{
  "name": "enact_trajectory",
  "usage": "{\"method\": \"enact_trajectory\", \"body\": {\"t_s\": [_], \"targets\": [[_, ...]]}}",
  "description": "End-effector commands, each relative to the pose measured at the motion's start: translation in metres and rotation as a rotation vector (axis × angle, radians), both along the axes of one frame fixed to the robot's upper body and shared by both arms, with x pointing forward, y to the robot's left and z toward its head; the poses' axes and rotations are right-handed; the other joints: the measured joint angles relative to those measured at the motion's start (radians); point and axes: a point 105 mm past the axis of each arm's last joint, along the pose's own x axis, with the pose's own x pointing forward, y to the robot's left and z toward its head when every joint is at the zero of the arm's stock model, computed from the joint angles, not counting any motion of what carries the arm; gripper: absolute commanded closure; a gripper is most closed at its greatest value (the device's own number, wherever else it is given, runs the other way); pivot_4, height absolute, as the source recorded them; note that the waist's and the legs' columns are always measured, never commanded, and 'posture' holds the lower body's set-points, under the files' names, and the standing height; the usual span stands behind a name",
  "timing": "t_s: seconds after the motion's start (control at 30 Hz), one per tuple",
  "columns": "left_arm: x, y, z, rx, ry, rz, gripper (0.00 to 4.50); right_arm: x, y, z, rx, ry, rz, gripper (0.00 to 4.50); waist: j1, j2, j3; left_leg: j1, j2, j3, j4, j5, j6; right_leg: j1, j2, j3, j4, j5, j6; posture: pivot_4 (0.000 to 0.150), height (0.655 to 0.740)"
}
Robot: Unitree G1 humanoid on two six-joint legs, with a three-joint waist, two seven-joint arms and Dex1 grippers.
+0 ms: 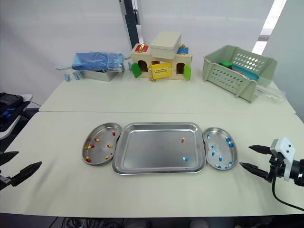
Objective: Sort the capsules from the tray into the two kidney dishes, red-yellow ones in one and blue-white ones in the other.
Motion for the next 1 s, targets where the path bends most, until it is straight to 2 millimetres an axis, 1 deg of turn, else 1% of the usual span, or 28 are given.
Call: {"method": "enact_trajectory", "body": {"t_s": [0.03,0.17,0.27,0.33,0.43,0.53,0.67,0.77,0.93,1.0], "targets": [[-0.008,0.01,0.008,0.038,-0.05,0.032,0.04,0.005,-0.009,0.009,-0.038,-0.034,0.0,0.0,0.0,0.0,0.0,0.0,0.0,0.0,0.0,0.0,0.0,0.0,0.0,0.0,0.0,0.0,0.0,0.15,0.74],[-0.011,0.013,0.005,0.029,-0.061,0.049,0.04,0.009,-0.018,0.011,-0.037,-0.038,-0.02,0.0,-0.001,0.0,0.0,0.0,0.0,0.0,0.0,0.0,0.0,0.0,0.0,0.0,0.0,0.0,0.0,0.15,0.74],[-0.013,0.009,0.003,0.018,-0.061,0.045,0.04,0.01,-0.02,0.01,-0.047,-0.034,-0.015,0.0,-0.001,0.0,0.0,0.0,0.0,0.0,0.0,0.0,0.0,0.0,0.0,0.0,0.0,0.0,0.0,0.15,0.74],[-0.011,0.003,0.007,-0.015,-0.115,0.034,0.04,0.012,-0.021,0.012,-0.049,-0.037,-0.014,0.0,-0.001,0.0,0.0,0.0,0.0,0.0,0.0,0.0,0.0,0.0,0.0,0.0,0.0,0.0,0.0,0.15,0.74],[-0.008,-0.011,0.014,-0.064,-0.191,-0.005,0.04,0.013,-0.021,0.014,-0.047,-0.042,-0.005,0.0,-0.001,0.0,0.0,0.0,0.0,0.0,0.0,0.0,0.0,0.0,0.0,0.0,0.0,0.0,0.0,0.15,0.74],[-0.005,-0.035,0.014,-0.155,-0.208,-0.084,0.04,0.012,-0.016,0.014,-0.055,-0.026,0.031,0.0,-0.001,0.0,0.0,0.0,0.001,0.0,0.0,0.0,0.0,0.0,0.0,0.0,0.001,0.0,0.0,0.15,0.74],[-0.009,-0.073,0.008,-0.214,-0.228,-0.218,0.04,0.014,-0.002,0.025,-0.051,-0.045,0.092,0.0,0.0,0.0,0.0,0.0,0.0,0.001,0.001,0.0,0.0,0.0,0.0,0.001,0.0,0.0,0.0,0.15,0.74],[-0.018,-0.108,-0.005,-0.233,-0.208,-0.326,0.04,0.014,0.012,0.033,-0.047,-0.068,0.149,0.0,-0.003,0.001,0.0,0.0,0.001,0.001,0.0,0.0,0.0,0.0,0.0,0.001,0.001,0.0,0.0,0.15,0.74],[-0.037,-0.149,-0.02,-0.256,-0.175,-0.508,0.04,0.01,0.038,0.043,-0.039,-0.093,0.245,0.0,0.0,0.001,0.0,0.0,0.001,0.001,0.0,0.0,0.0,0.001,0.0,0.0,0.0,0.0,0.0,0.15,0.74],[-0.043,-0.164,-0.026,-0.283,-0.172,-0.549,0.04,0.009,0.047,0.045,-0.043,-0.085,0.274,0.0,0.001,0.001,0.0,0.0,0.0,0.001,0.001,0.0,0.0,0.001,0.0,0.0,0.0,0.0,0.0,0.15,0.74]]}}
